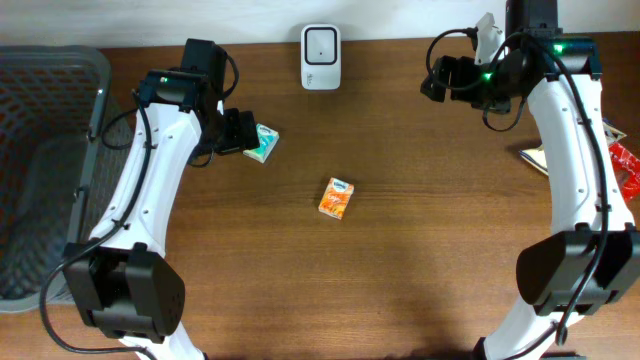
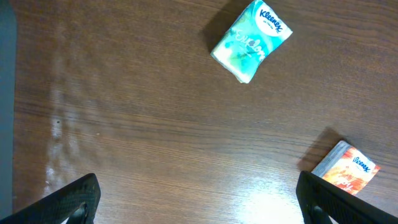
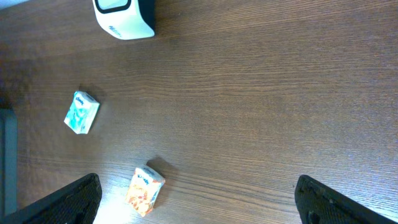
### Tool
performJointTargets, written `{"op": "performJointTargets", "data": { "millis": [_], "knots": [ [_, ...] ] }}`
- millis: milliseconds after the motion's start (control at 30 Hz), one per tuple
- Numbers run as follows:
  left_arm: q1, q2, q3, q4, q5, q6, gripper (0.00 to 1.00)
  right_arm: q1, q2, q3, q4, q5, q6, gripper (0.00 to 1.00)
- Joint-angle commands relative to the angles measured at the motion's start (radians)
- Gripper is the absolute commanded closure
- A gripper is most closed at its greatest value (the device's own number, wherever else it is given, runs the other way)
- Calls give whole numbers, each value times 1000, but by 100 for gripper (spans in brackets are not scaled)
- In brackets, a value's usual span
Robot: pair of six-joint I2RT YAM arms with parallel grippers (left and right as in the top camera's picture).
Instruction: Scan the item barcode
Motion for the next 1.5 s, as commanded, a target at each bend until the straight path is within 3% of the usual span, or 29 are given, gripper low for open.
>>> {"op": "performJointTargets", "data": {
  "millis": [0, 1067, 1200, 1367, 1467],
  "knots": [
    [0, -13, 11, -4, 13, 12, 1, 4, 0, -2, 0, 6, -3, 1],
    [0, -13, 11, -4, 11, 12, 1, 4, 0, -2, 0, 6, -3, 1],
    [0, -13, 11, -4, 10, 12, 1, 4, 0, -2, 66, 5, -3, 1],
    [0, -13, 11, -4, 11, 12, 1, 25, 3, -15, -19, -196, 34, 1],
    [0, -13, 11, -4, 11, 12, 1, 104, 3, -85, -56, -204, 24, 1]
  ]
}}
